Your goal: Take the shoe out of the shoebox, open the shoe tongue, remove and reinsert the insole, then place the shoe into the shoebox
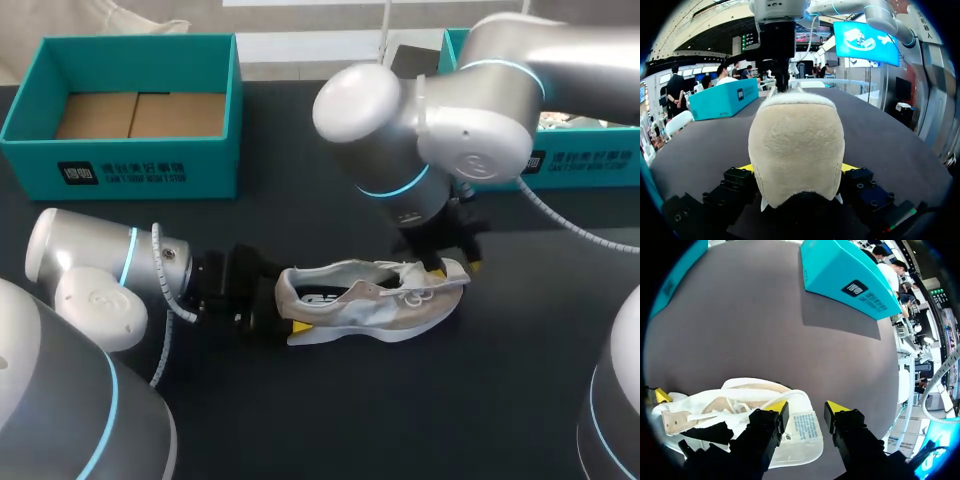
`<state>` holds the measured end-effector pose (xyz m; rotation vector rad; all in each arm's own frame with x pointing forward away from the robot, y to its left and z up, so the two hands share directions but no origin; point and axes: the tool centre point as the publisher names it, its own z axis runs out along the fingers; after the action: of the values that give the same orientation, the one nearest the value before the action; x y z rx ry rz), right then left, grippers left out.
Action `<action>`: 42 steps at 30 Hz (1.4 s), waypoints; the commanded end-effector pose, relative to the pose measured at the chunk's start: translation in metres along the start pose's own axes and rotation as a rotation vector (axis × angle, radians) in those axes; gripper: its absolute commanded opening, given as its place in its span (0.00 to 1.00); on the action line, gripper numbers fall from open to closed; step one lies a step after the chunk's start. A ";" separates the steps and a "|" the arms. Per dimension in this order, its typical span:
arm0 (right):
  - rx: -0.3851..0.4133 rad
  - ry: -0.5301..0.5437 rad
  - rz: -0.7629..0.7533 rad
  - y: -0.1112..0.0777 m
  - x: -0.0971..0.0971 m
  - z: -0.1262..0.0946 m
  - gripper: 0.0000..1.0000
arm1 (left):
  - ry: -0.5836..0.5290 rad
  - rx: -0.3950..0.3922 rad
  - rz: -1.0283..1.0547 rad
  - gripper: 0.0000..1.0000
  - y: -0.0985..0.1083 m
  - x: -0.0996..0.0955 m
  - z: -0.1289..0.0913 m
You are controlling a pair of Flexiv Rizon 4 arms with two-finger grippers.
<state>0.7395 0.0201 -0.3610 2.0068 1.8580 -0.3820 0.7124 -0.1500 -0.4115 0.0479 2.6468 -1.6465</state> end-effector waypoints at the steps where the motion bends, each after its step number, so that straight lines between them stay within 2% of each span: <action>1: -0.005 0.014 -0.007 -0.003 -0.010 0.006 0.48 | 0.000 -0.002 0.001 0.00 0.008 -0.005 0.007; 8: 0.019 0.059 0.036 -0.010 -0.002 0.017 0.49 | 0.000 -0.002 0.001 0.00 0.008 -0.005 0.007; 9: 0.018 0.073 0.056 -0.011 0.000 0.018 0.53 | 0.000 -0.002 0.001 0.00 0.008 -0.005 0.007; 12: 0.025 0.066 0.066 -0.011 0.003 0.019 0.73 | 0.000 -0.002 0.001 0.00 0.008 -0.005 0.007; 15: 0.010 0.063 0.086 -0.010 -0.001 0.010 0.79 | 0.000 -0.002 0.001 0.00 0.008 -0.005 0.007; 21: -0.060 0.066 0.117 -0.002 -0.014 -0.019 0.99 | 0.000 -0.002 0.001 0.00 0.008 -0.005 0.007; 24: -0.111 0.082 0.093 0.005 -0.016 -0.037 1.00 | 0.000 -0.002 0.001 0.00 0.008 -0.005 0.007; 30: -0.276 0.173 0.026 0.025 -0.011 -0.082 1.00 | 0.000 -0.002 0.001 0.00 0.008 -0.005 0.007; 37: -0.470 0.365 -0.244 0.042 0.005 -0.133 1.00 | 0.000 -0.002 0.001 0.00 0.008 -0.005 0.007; 38: -0.505 0.419 -0.298 0.044 0.009 -0.141 0.93 | 0.000 -0.002 0.001 0.00 0.008 -0.005 0.007; 40: -0.562 0.489 -0.439 0.047 0.020 -0.161 0.53 | 0.000 -0.002 0.001 0.00 0.008 -0.005 0.007; 42: -0.585 0.536 -0.597 0.050 0.031 -0.179 0.36 | 0.000 -0.002 0.001 0.00 0.008 -0.005 0.007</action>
<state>0.7834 0.1200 -0.2256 1.6401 2.1281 0.3226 0.7125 -0.1497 -0.4116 0.0477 2.6471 -1.6461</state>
